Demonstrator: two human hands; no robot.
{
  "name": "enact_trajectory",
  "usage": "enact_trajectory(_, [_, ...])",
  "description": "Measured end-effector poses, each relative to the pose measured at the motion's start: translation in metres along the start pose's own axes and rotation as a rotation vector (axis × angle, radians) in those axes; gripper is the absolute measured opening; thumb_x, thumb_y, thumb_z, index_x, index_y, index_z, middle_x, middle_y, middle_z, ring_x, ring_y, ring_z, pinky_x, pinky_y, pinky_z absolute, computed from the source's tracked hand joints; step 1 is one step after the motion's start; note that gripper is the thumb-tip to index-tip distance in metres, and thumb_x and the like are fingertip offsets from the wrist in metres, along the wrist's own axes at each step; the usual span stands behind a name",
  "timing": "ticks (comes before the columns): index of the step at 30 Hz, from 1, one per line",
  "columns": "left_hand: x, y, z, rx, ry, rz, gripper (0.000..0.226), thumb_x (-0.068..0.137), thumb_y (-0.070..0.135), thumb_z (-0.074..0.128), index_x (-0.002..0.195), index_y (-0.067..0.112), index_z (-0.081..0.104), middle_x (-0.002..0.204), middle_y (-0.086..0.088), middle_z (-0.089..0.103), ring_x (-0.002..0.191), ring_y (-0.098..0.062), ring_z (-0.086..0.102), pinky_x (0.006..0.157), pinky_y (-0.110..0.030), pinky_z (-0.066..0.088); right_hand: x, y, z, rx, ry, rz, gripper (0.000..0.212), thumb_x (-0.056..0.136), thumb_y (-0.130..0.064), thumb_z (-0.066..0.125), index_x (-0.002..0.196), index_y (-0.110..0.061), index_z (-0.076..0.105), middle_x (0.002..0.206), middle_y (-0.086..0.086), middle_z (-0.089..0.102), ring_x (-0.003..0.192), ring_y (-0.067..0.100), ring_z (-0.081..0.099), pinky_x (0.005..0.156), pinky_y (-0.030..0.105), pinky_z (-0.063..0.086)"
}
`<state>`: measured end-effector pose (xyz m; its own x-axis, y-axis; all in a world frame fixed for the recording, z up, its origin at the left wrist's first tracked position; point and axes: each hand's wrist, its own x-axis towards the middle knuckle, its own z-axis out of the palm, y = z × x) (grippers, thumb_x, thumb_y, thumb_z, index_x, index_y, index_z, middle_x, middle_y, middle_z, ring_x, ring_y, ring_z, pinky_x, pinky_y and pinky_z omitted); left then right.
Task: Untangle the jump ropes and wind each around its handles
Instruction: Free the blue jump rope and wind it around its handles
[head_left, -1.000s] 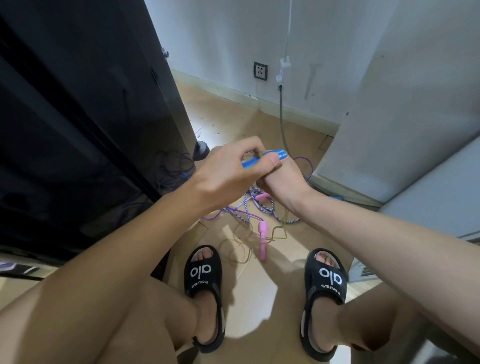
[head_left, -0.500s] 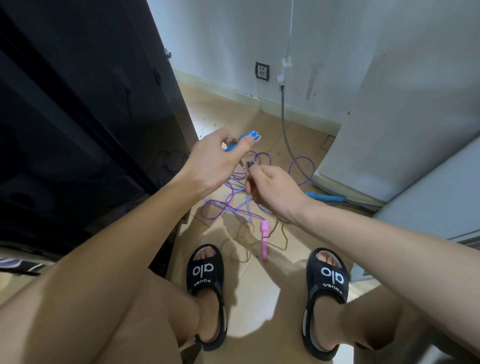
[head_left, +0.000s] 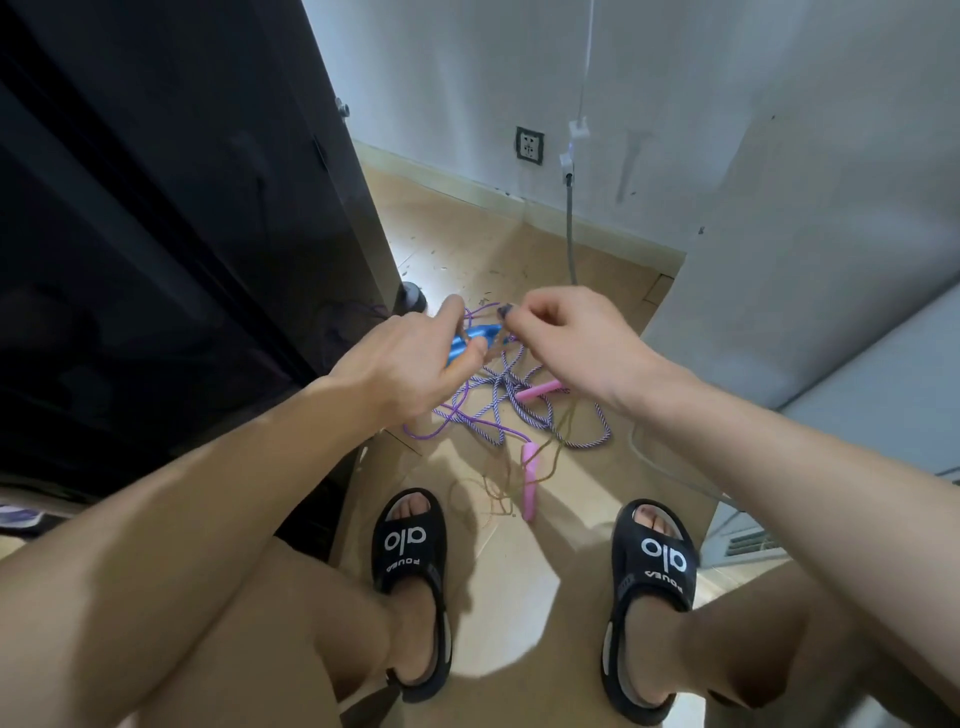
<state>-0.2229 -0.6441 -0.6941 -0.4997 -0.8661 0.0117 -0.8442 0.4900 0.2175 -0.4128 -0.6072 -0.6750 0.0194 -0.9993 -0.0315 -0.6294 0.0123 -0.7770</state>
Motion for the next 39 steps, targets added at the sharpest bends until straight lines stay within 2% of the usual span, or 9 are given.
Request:
enact_trajectory(3, [-0.005, 0.002, -0.001, -0.033, 0.021, 0.135, 0.034, 0.1, 0.051, 0.03, 0.1, 0.018, 0.038, 0.059, -0.003, 0.052, 0.053, -0.025, 0.051, 0.052, -0.04, 0.032, 0.002, -0.001, -0.011, -0.017, 0.021, -0.114, 0.045, 0.096, -0.041, 0.056, 0.061, -0.015, 0.044, 0.049, -0.008, 0.037, 0.052, 0.011, 0.032, 0.048, 0.026, 0.026])
enact_trajectory(7, [-0.012, 0.012, -0.005, -0.032, 0.025, 0.233, 0.061, 0.092, 0.061, 0.018, 0.114, 0.012, 0.047, 0.06, -0.003, 0.053, 0.052, -0.018, 0.049, 0.051, -0.039, 0.03, 0.001, -0.007, -0.012, 0.005, -0.088, -0.254, 0.04, 0.098, -0.035, 0.058, 0.067, -0.012, 0.048, 0.057, -0.005, 0.038, 0.055, 0.008, 0.03, 0.051, 0.024, 0.026])
enact_trajectory(14, [-0.021, 0.035, -0.013, -0.125, 0.088, 0.295, 0.047, 0.089, 0.067, 0.03, 0.098, 0.021, 0.037, 0.069, -0.006, 0.062, 0.057, -0.031, 0.055, 0.052, -0.041, 0.041, 0.009, -0.005, -0.019, 0.233, -0.242, -0.143, 0.056, 0.102, -0.035, 0.052, 0.071, 0.011, 0.046, 0.062, 0.011, 0.031, 0.059, 0.024, 0.024, 0.051, 0.031, 0.02])
enact_trajectory(18, [-0.021, 0.036, -0.016, -0.185, 0.086, 0.288, 0.05, 0.092, 0.068, 0.028, 0.098, 0.019, 0.04, 0.072, -0.006, 0.064, 0.06, -0.033, 0.056, 0.056, -0.044, 0.046, 0.011, -0.014, -0.021, 0.379, -0.235, -0.138, 0.064, 0.095, -0.044, 0.059, 0.066, 0.009, 0.04, 0.062, 0.027, 0.025, 0.061, 0.036, 0.017, 0.057, 0.045, 0.014])
enact_trajectory(21, [-0.022, 0.044, -0.019, -0.197, 0.107, 0.301, 0.044, 0.093, 0.061, 0.027, 0.093, 0.018, 0.038, 0.058, -0.002, 0.05, 0.049, -0.028, 0.043, 0.05, -0.039, 0.035, 0.014, -0.02, -0.021, 0.469, -0.199, -0.099, 0.06, 0.097, -0.045, 0.059, 0.06, -0.007, 0.031, 0.06, 0.021, 0.025, 0.059, 0.033, 0.017, 0.056, 0.044, 0.014])
enact_trajectory(26, [-0.026, 0.051, -0.024, -0.172, 0.135, 0.306, 0.038, 0.091, 0.061, 0.034, 0.096, 0.023, 0.035, 0.055, 0.001, 0.048, 0.045, -0.021, 0.04, 0.046, -0.034, 0.027, 0.016, -0.018, -0.019, 0.448, -0.295, -0.018, 0.052, 0.1, -0.038, 0.056, 0.057, -0.01, 0.048, 0.047, 0.003, 0.048, 0.043, 0.013, 0.038, 0.044, 0.02, 0.031])
enact_trajectory(30, [-0.031, 0.048, -0.024, -0.156, 0.193, 0.314, 0.056, 0.087, 0.063, 0.043, 0.106, 0.011, 0.048, 0.058, -0.001, 0.054, 0.047, -0.022, 0.045, 0.045, -0.033, 0.034, 0.017, -0.009, -0.017, 0.488, -0.552, 0.12, 0.037, 0.09, -0.024, 0.068, 0.058, -0.011, 0.054, 0.051, 0.0, 0.053, 0.044, 0.01, 0.049, 0.043, 0.018, 0.038])
enact_trajectory(34, [-0.03, 0.044, -0.024, -0.162, 0.209, 0.255, 0.064, 0.072, 0.072, 0.056, 0.101, 0.016, 0.045, 0.054, 0.003, 0.049, 0.044, -0.011, 0.046, 0.044, -0.028, 0.035, 0.014, -0.002, -0.014, 0.307, -0.561, 0.124, 0.032, 0.078, -0.027, 0.062, 0.05, -0.019, 0.051, 0.051, 0.0, 0.042, 0.049, 0.014, 0.032, 0.049, 0.026, 0.025])
enact_trajectory(39, [-0.029, 0.048, -0.015, -0.171, 0.145, 0.204, 0.038, 0.08, 0.041, 0.065, 0.105, 0.025, 0.041, 0.059, 0.001, 0.054, 0.05, -0.021, 0.052, 0.05, -0.04, 0.049, 0.005, 0.005, -0.005, 0.16, -0.546, 0.041, 0.01, 0.062, -0.013, 0.044, 0.056, -0.02, 0.04, 0.054, -0.001, 0.032, 0.05, 0.011, 0.026, 0.046, 0.023, 0.022])
